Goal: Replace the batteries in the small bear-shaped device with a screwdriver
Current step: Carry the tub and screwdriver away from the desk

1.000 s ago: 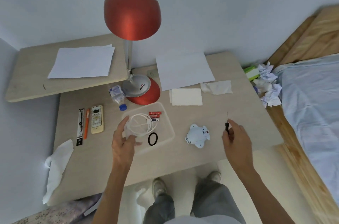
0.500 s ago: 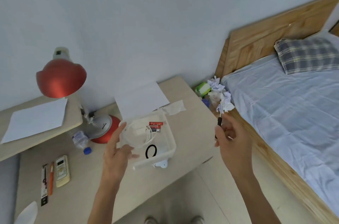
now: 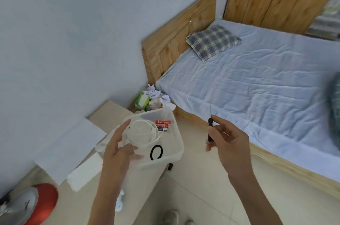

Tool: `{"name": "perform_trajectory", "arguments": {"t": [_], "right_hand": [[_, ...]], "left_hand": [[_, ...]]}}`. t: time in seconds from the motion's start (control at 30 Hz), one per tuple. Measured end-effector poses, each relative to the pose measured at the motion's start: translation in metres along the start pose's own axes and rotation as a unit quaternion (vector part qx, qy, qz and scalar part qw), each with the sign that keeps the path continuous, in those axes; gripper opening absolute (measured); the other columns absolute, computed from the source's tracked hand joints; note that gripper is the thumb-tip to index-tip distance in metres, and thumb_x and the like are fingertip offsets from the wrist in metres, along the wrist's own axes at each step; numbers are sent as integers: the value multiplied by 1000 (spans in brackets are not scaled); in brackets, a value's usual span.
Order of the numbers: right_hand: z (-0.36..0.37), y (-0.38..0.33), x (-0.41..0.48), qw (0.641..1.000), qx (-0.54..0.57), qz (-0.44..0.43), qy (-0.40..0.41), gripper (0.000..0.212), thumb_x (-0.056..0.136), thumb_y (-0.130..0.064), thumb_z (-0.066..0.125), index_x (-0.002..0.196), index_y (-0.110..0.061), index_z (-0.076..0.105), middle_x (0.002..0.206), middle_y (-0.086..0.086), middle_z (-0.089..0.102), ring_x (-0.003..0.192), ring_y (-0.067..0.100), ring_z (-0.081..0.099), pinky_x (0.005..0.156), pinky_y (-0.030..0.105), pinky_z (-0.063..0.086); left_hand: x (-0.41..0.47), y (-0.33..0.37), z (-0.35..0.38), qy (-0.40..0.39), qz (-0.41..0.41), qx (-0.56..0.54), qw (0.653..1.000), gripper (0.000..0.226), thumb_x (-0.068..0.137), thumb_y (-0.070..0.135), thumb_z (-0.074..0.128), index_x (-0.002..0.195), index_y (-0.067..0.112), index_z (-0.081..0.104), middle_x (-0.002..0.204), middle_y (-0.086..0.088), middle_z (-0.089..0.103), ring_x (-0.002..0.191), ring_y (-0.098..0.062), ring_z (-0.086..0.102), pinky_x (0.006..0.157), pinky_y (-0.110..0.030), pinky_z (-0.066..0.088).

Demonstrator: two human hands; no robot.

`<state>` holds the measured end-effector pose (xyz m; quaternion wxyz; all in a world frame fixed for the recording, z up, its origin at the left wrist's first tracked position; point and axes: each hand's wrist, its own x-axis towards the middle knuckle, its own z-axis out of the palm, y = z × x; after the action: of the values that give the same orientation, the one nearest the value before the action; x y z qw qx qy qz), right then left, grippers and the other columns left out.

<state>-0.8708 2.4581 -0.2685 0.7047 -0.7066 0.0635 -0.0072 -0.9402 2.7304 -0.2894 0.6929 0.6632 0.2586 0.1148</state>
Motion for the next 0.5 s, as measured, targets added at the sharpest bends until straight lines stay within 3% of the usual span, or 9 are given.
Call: {"name": "perform_trajectory", "arguments": {"t": [0.07, 0.13, 0.2, 0.27, 0.37, 0.43, 0.5], "right_hand": [[-14, -3, 4, 999, 17, 7, 40, 31, 99, 2, 68, 122, -16, 77, 78, 10, 69, 56, 27, 66, 67, 45, 61], [-30, -6, 9, 996, 21, 19, 84, 29, 100, 1, 68, 123, -15, 76, 76, 7, 70, 55, 26, 65, 67, 39, 60], [-41, -9, 12, 991, 29, 31, 123, 28, 99, 0, 69, 122, -15, 76, 76, 7, 69, 54, 27, 65, 67, 39, 58], [-55, -14, 10, 985, 40, 30, 165, 28, 99, 0, 69, 122, -15, 76, 75, 9, 68, 54, 27, 65, 67, 39, 58], [-89, -21, 5, 970, 40, 28, 239, 29, 98, -1, 69, 123, -14, 75, 73, 8, 68, 53, 27, 64, 67, 39, 58], [-114, -25, -1, 957, 43, 32, 286, 29, 98, -2, 69, 122, -15, 76, 71, 6, 68, 53, 27, 63, 70, 41, 59], [-145, -29, -9, 944, 50, 28, 324, 29, 97, -1, 68, 121, -15, 76, 70, 6, 67, 53, 26, 62, 71, 43, 59]], "left_hand": [[16, 11, 27, -55, 16, 0, 998, 64, 94, -5, 63, 136, 43, 71, 126, 6, 75, 105, -33, 75, 66, -40, 67], [32, 17, 55, -112, 27, 20, 993, 61, 92, 2, 65, 137, 43, 71, 130, 6, 75, 105, -30, 77, 66, -40, 67], [46, 20, 81, -148, 21, 32, 988, 66, 96, -8, 60, 140, 40, 70, 135, 4, 72, 103, -26, 76, 66, -38, 67], [53, 27, 112, -184, 15, 51, 981, 72, 95, -14, 55, 140, 40, 69, 133, 8, 72, 98, -13, 74, 65, -28, 64], [47, 40, 169, -253, 22, 70, 965, 70, 96, -16, 51, 143, 33, 67, 130, 8, 68, 74, 7, 68, 57, -12, 54], [32, 50, 204, -286, 17, 78, 955, 70, 97, -16, 49, 145, 31, 66, 138, 11, 61, 74, 18, 65, 57, -10, 52], [15, 57, 240, -332, 10, 109, 937, 72, 97, -12, 49, 144, 40, 64, 143, 19, 57, 77, 26, 62, 66, -15, 54]]}}
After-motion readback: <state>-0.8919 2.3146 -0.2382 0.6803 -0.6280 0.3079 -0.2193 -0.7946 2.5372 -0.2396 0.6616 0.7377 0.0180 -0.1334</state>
